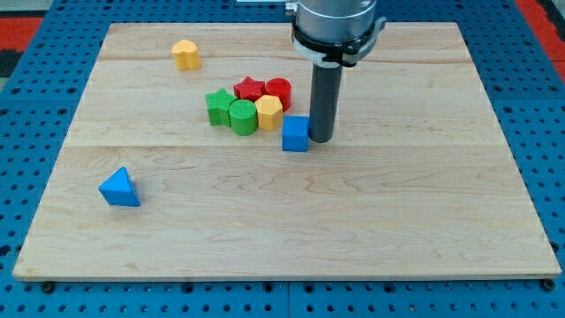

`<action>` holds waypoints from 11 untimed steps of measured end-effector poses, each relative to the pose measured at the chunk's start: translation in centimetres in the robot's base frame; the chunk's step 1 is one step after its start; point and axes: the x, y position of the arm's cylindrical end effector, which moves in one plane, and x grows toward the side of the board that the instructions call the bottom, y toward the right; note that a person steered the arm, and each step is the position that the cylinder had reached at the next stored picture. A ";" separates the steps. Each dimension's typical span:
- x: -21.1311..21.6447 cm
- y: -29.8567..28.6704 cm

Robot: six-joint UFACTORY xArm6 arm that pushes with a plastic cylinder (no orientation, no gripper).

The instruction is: Place the blue triangle towards the bottom left of green star

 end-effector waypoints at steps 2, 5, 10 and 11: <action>0.1 -2.0; 15.4 -8.2; 10.7 -25.5; 9.5 -24.3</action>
